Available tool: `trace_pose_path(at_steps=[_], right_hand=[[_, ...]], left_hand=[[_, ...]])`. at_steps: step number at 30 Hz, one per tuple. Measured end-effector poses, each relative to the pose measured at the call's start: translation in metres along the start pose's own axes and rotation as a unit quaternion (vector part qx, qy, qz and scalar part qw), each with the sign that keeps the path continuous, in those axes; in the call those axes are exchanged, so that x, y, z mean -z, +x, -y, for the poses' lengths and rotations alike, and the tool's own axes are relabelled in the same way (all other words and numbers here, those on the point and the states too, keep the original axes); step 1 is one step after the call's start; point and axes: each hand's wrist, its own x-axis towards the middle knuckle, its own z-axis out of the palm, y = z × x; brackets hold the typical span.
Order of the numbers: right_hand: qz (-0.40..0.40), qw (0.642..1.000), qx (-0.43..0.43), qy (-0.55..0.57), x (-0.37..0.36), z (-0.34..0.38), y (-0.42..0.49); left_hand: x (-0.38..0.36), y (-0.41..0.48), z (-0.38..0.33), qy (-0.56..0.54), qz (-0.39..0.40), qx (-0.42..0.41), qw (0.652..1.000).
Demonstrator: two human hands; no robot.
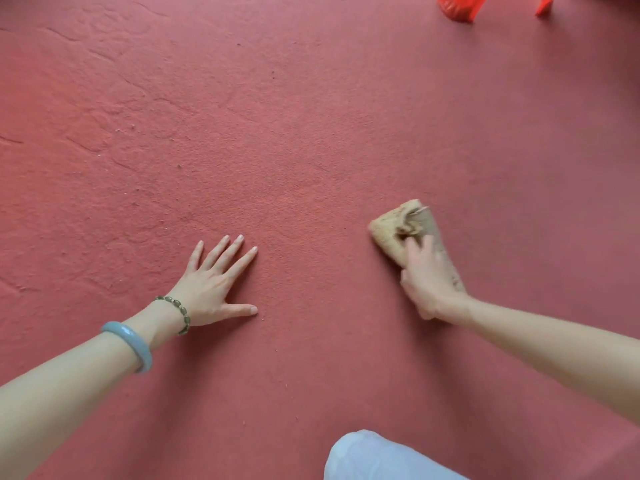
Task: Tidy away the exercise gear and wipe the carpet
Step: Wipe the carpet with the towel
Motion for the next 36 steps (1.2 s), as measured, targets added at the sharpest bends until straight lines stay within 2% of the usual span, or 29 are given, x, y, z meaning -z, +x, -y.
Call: trace_pose_path(at_steps=[3, 5, 7, 9, 10, 12, 16, 19, 21, 24, 26, 28, 31, 36], right_hand=[[0.046, 0.994, 0.095, 0.022, -0.012, 0.059, -0.037], [0.092, 0.977, 0.191, 0.026, -0.021, 0.087, -0.068], [0.1, 0.94, 0.327, 0.019, -0.031, 0.103, -0.097], [0.096, 0.879, 0.467, -0.021, -0.036, 0.102, -0.108], [0.071, 0.853, 0.515, -0.045, -0.036, 0.095, -0.103], [0.03, 0.838, 0.54, -0.075, -0.031, 0.075, -0.075], [0.011, 0.921, 0.373, -0.107, 0.007, 0.004, 0.0], [0.038, 0.956, 0.254, -0.141, 0.027, -0.059, 0.027], [0.017, 0.979, 0.158, -0.126, 0.029, -0.1, 0.03], [-0.013, 0.996, -0.055, -0.072, 0.026, -0.152, 0.017], [-0.027, 0.989, -0.141, -0.023, 0.023, -0.177, 0.008], [-0.034, 0.983, -0.178, -0.003, 0.022, -0.187, 0.007], [-0.032, 0.981, -0.189, 0.02, 0.027, -0.186, 0.014], [0.008, 0.973, -0.203, 0.111, 0.036, -0.147, 0.024]], left_hand=[[0.0, -0.002, 0.002, -0.014, -0.019, -0.004, 1.0], [-0.001, -0.006, 0.005, -0.014, -0.032, -0.005, 0.999], [-0.001, -0.011, 0.009, -0.007, -0.035, -0.003, 0.999], [0.0, -0.015, 0.012, 0.001, -0.028, 0.001, 1.0], [0.001, -0.016, 0.014, 0.002, -0.025, 0.004, 1.0], [0.002, -0.018, 0.015, 0.004, -0.029, 0.013, 0.999], [0.013, -0.014, 0.015, 0.02, -0.047, 0.012, 0.999], [0.028, 0.0, 0.016, 0.018, -0.064, 0.022, 0.998], [0.033, 0.012, 0.012, 0.008, -0.077, 0.035, 0.996], [0.037, 0.033, -0.004, -0.009, -0.081, 0.046, 0.996], [0.041, 0.049, -0.018, -0.011, -0.061, 0.04, 0.997], [0.052, 0.068, -0.029, -0.004, -0.052, 0.021, 0.998], [0.082, 0.101, -0.043, 0.014, -0.054, -0.019, 0.998], [0.156, 0.134, -0.068, 0.05, -0.067, -0.059, 0.995]])
